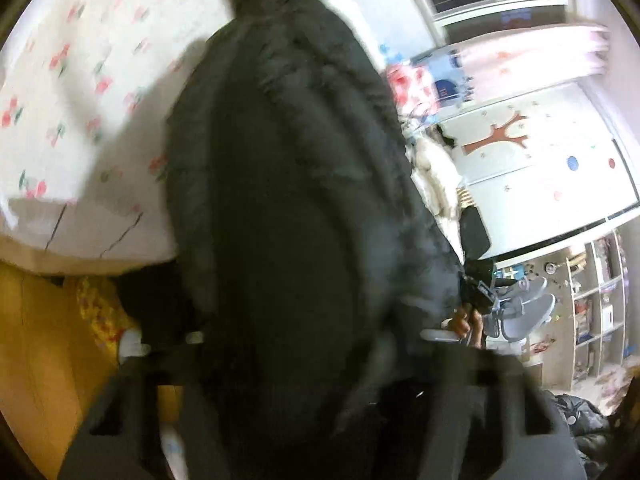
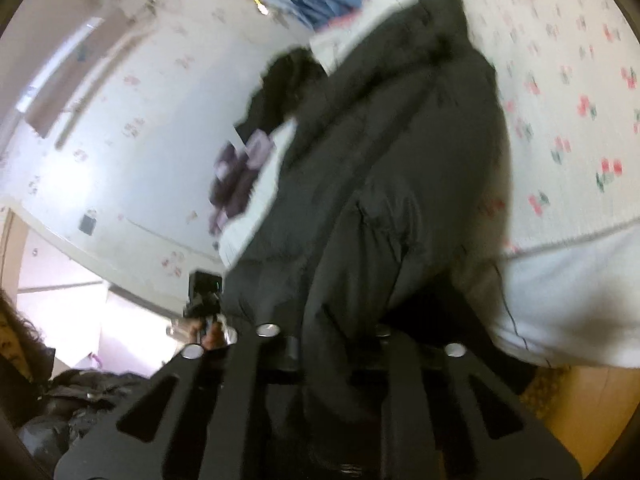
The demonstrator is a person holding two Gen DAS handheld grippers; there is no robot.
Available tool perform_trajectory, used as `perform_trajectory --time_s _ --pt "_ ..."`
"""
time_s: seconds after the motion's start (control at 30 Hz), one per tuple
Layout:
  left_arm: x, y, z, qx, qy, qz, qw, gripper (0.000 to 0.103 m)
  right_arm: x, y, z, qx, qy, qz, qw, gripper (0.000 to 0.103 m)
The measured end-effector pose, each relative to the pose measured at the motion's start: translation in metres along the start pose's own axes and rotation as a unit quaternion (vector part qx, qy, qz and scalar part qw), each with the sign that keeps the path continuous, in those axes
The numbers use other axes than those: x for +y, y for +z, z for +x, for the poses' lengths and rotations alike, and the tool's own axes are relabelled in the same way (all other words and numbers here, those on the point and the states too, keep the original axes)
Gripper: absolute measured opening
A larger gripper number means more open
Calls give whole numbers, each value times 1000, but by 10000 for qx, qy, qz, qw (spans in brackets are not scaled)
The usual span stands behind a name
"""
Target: Fold large clothes
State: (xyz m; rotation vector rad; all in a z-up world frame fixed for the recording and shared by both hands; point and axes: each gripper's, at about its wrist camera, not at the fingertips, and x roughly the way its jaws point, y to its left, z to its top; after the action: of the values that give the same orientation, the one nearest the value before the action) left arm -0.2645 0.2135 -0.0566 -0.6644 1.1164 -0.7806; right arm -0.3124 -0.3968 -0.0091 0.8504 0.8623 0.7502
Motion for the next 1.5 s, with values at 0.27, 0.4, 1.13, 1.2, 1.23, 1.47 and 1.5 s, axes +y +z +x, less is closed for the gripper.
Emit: perform_trajectory --time_s 0.27,0.4,1.13,1.2,1.23,1.47,1.5 --pt "-85 0 -72 -842 -520 941 9906 11 77 6 -38 -1077 1274 -627 9840 7" --pt "-76 -15 -77 -134 -590 1107 9920 18 68 -14 -60 -711 1049 -564 9903 15" --pt "-79 -36 -99 -937 -1156 1175 9819 14 74 -59 -70 -1203 1869 -614 9730 8" --pt "-75 -33 -98 -812 -1142 1174 9831 14 73 -54 -72 -1271 1792 -564 9739 8" --pt "-65 -32 -96 -726 -1136 1046 9853 14 68 -54 -70 -1242 1743 -505 9755 8" --pt "-39 -14 -96 -1020 -1468 394 9831 14 56 -25 -62 -1454 2168 -339 9647 8" --pt "-48 -2 -100 -1150 -1556 461 9800 14 56 -13 -63 -1492 2234 -382 9625 8"
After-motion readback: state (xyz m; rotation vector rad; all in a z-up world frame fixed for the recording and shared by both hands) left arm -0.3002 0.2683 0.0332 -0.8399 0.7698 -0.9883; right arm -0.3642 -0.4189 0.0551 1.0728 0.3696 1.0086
